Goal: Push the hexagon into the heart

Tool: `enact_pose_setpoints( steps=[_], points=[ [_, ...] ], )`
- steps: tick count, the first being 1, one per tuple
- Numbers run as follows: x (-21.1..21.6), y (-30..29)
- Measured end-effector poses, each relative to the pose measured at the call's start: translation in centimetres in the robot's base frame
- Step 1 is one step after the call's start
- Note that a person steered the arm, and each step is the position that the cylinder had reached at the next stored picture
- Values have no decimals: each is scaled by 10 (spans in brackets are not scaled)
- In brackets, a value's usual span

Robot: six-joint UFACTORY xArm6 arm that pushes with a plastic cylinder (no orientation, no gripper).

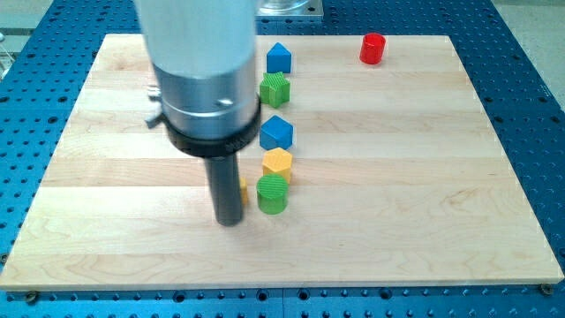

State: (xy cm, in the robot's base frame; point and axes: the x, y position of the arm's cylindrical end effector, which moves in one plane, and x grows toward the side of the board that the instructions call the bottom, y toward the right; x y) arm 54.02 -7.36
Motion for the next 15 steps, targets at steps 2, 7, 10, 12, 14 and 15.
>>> enact_pose_setpoints(
  steps=[2, 7, 10, 12, 14, 15],
  points=[
    [-84, 1],
    [-166, 38],
    [1, 194],
    [-5, 105],
    [-44, 63],
    [-18, 72]
  ],
)
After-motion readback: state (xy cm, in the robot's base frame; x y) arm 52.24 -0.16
